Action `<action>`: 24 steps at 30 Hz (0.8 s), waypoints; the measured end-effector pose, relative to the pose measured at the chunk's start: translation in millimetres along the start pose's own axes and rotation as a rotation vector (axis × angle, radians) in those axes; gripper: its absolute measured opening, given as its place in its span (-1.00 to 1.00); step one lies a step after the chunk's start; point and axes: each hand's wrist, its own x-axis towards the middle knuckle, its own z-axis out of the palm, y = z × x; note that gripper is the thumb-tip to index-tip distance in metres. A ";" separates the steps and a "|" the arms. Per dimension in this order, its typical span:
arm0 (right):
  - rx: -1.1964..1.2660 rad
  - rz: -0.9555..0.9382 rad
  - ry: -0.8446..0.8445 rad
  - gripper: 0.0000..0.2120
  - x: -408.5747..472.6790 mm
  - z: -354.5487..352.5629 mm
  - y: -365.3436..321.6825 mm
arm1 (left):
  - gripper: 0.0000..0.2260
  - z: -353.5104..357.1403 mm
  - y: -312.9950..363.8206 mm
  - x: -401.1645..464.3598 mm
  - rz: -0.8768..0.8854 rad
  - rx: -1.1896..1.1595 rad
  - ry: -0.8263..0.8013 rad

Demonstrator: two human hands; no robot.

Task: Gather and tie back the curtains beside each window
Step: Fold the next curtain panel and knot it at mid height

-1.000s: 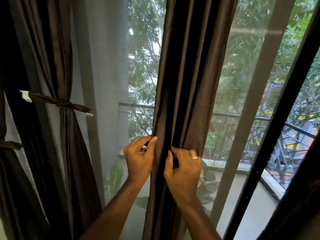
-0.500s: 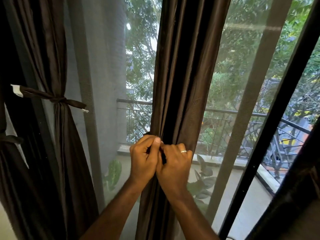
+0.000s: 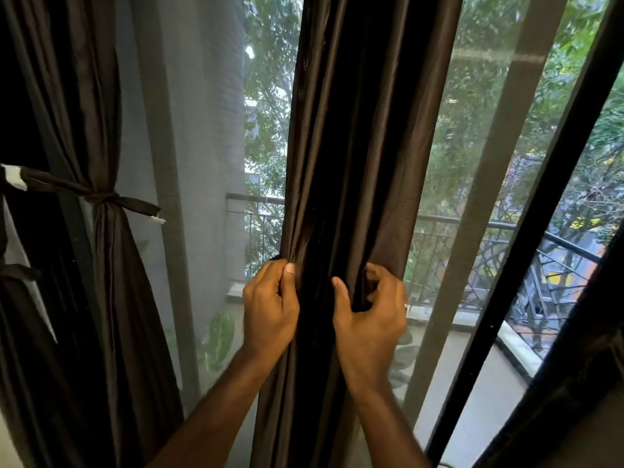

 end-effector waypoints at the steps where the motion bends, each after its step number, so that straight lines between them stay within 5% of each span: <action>1: -0.017 -0.009 -0.008 -0.69 -0.6 0.8 0.6 | -0.77 0.4 0.3 -0.3 0.006 0.002 -0.005; 6: -0.036 -0.205 -0.107 -0.90 -16.4 10.6 1.2 | -0.75 1.9 2.6 -2.5 0.051 -0.036 -0.032; 11: 0.032 -0.049 -0.004 -0.90 -13.9 4.1 7.2 | -0.84 -5.1 -1.5 -0.5 0.018 -0.035 0.025; 17: -0.040 -0.184 -0.167 -0.85 -28.8 15.5 -10.0 | -0.90 -4.2 8.2 -2.3 0.001 -0.092 0.010; 24: -0.010 -0.235 -0.138 -0.84 -31.5 24.3 -15.1 | -0.91 -9.2 13.1 -2.7 -0.032 -0.201 -0.026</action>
